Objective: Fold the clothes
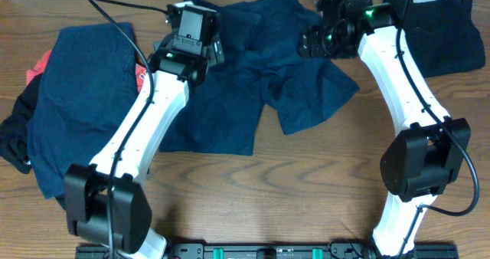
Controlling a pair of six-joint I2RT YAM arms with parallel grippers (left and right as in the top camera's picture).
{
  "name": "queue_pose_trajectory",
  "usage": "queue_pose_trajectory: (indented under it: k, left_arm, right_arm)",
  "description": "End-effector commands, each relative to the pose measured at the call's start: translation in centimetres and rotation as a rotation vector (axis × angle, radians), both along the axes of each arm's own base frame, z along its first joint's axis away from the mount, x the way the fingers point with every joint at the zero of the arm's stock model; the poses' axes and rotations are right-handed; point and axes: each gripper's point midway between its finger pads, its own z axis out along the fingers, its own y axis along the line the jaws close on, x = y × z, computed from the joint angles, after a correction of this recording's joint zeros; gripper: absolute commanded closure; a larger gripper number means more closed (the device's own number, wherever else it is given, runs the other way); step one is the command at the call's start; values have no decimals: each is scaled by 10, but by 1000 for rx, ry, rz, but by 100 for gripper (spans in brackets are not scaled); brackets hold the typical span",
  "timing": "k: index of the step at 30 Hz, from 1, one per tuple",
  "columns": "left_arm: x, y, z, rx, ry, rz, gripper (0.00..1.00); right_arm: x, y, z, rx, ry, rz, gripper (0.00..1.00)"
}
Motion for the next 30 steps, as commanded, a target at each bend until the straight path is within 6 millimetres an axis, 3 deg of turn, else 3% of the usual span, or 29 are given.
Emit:
queue_pose_trajectory:
  k: [1,3,8,10,13,17,22,30]
  left_arm:
    - [-15,0,11,-9,30,-25,0]
    - [-27,4,9,3,72,-25,4]
    - [-47,10,-3,33,170,-23,16]
    - [-51,11,-6,38,186,-23,30]
    - [-51,11,-6,38,187,-24,43]
    - [-52,12,-7,41,195,-23,53]
    - [-53,12,-7,41,197,-23,53]
    - [-53,12,-7,41,198,-23,53]
  right_arm:
    - [-19,5,-23,-32,73,59,46]
    - [-27,6,-39,-52,103,64,56]
    - [-36,1,-80,-67,141,-8,56]
    - [-38,0,-95,-61,140,-26,59]
    - [-39,-3,-112,-67,128,-38,66]
    - [-43,-12,-136,-91,115,-95,79]
    - [-49,-27,-155,-128,113,-163,91]
    - [-61,-69,-170,-201,162,-333,95]
